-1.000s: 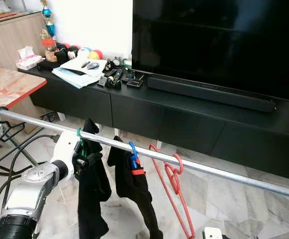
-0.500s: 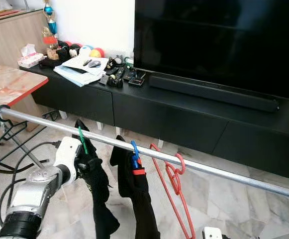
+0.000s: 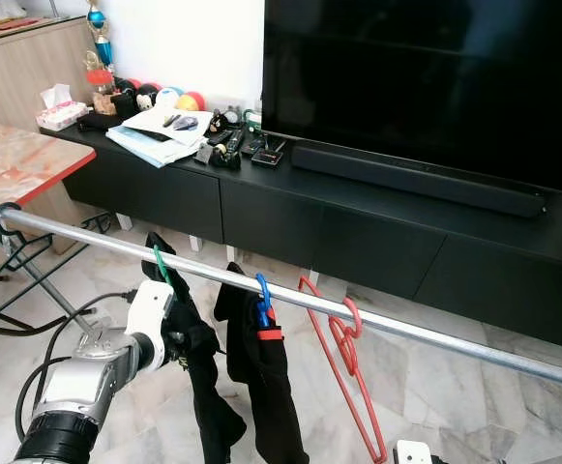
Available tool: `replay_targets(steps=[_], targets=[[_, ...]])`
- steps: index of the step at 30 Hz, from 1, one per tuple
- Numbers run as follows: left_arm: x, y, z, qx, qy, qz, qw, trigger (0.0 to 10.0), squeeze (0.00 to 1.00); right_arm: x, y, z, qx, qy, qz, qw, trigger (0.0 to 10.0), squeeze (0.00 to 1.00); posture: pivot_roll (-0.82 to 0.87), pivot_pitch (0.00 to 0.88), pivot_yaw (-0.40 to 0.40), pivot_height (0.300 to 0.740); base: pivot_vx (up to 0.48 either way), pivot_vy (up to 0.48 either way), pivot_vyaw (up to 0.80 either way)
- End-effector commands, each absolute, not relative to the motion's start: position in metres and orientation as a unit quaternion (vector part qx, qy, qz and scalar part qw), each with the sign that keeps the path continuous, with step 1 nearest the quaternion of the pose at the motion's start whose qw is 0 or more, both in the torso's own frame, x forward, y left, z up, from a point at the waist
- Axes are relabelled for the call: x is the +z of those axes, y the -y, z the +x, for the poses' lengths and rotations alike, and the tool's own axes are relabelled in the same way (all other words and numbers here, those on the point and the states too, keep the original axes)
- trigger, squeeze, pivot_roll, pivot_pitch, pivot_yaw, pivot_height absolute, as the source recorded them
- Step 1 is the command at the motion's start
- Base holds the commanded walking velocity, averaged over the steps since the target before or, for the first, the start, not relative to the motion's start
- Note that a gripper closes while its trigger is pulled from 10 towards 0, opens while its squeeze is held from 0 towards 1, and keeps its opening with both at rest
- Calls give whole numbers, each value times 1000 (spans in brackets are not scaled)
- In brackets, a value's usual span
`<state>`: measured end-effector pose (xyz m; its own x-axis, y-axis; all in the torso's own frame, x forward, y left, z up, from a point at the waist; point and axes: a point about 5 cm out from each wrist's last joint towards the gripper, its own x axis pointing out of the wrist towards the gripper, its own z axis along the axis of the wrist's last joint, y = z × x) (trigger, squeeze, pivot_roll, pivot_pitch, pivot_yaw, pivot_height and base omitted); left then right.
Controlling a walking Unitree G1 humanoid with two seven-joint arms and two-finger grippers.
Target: Hang hanger
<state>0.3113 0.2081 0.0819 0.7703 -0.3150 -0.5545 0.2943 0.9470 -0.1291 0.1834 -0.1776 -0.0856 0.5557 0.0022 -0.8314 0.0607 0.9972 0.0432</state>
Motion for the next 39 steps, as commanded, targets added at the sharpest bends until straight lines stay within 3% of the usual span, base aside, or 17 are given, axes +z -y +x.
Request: replay_targets(steps=[1,9,12,15,26,39], targets=[[64,-210,298,-154,-356,-8,922,10000,0,-86,178,183,-18,-475,35,879,10000,0,168,15,-6,740,0,0,0],[48,-214,283,-133,-402,14,906,10000,0,-87,177,181,-12,-479,30,877,10000,0,171,17,-6,740,0,0,0],[67,-215,292,-124,-331,31,935,10000,0,-87,177,180,-12,-479,28,877,10000,0,170,17,-7,740,0,0,0],[82,-217,292,-129,-304,40,943,10000,0,-87,178,180,-13,-479,26,877,10000,0,170,17,-5,740,0,0,0],[118,-229,272,-159,-278,71,945,10000,0,-88,178,179,-11,-480,24,877,10000,0,183,20,-6,740,0,0,0],[150,-226,293,-156,-216,48,963,10000,0,-87,177,180,-14,-479,25,878,10000,0,178,18,-1,740,0,0,0]])
